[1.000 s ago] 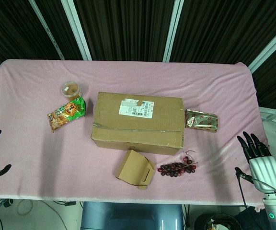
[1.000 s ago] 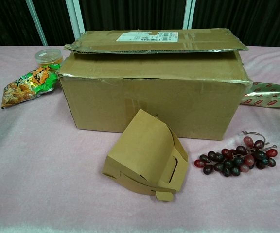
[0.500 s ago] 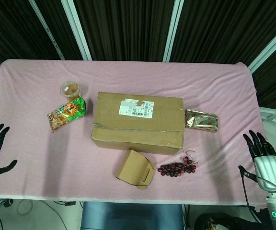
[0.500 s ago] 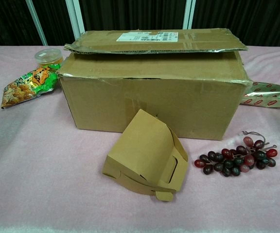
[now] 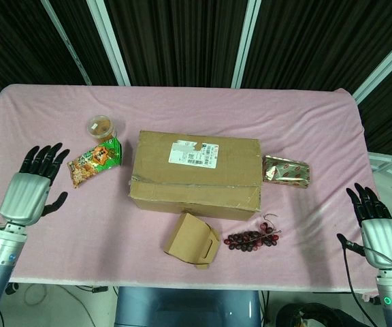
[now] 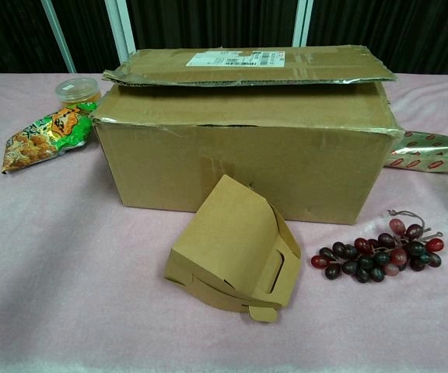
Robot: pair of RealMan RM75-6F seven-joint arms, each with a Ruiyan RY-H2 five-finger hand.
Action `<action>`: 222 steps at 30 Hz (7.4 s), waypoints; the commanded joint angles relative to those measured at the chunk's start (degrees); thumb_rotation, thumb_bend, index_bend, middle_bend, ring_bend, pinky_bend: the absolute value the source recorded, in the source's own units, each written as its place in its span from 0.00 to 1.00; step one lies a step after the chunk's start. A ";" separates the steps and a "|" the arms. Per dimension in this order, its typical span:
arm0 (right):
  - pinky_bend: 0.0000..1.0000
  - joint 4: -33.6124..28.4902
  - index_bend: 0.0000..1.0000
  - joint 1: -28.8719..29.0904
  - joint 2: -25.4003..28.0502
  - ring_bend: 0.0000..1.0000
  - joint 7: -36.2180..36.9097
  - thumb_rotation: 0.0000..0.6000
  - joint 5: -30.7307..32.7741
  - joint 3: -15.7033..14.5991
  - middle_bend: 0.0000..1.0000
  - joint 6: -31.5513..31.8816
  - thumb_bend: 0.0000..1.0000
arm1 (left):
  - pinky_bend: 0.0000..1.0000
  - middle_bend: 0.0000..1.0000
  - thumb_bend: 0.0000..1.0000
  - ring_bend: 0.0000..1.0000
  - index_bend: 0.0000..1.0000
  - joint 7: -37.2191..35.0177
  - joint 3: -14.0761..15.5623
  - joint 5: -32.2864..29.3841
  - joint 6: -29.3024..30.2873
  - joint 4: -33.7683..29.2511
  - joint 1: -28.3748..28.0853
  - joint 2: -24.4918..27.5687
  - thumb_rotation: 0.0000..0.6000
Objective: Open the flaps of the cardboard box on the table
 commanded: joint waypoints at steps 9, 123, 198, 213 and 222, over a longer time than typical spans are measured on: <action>0.22 -1.27 0.00 0.04 0.02 0.00 0.37 1.00 2.26 0.80 0.00 -1.13 0.22 | 0.00 0.00 0.34 0.00 0.00 10.80 -2.76 -10.17 -7.40 -0.23 -10.66 -9.16 1.00; 0.23 -9.76 0.00 3.13 4.72 0.00 -3.05 1.00 3.50 1.55 0.00 -7.12 0.23 | 0.00 0.00 0.17 0.00 0.00 -11.65 14.33 1.03 22.86 10.20 7.98 -2.37 1.00; 0.44 -10.17 0.29 50.94 -7.57 0.42 -26.71 1.00 60.23 15.50 0.42 -30.53 0.91 | 0.00 0.00 0.17 0.00 0.00 -22.20 8.41 1.10 14.05 14.54 12.29 -2.83 1.00; 0.60 -12.70 0.29 51.51 -6.37 0.60 -26.83 1.00 61.71 15.14 0.51 -30.45 0.91 | 0.00 0.00 0.17 0.00 0.00 -22.37 7.98 1.28 13.35 14.27 12.54 -2.62 1.00; 0.60 -15.92 0.27 51.74 -5.40 0.60 -24.21 1.00 63.40 17.70 0.51 -29.65 0.91 | 0.00 0.00 0.17 0.00 0.00 -22.57 7.67 1.37 13.16 14.15 12.70 -2.54 1.00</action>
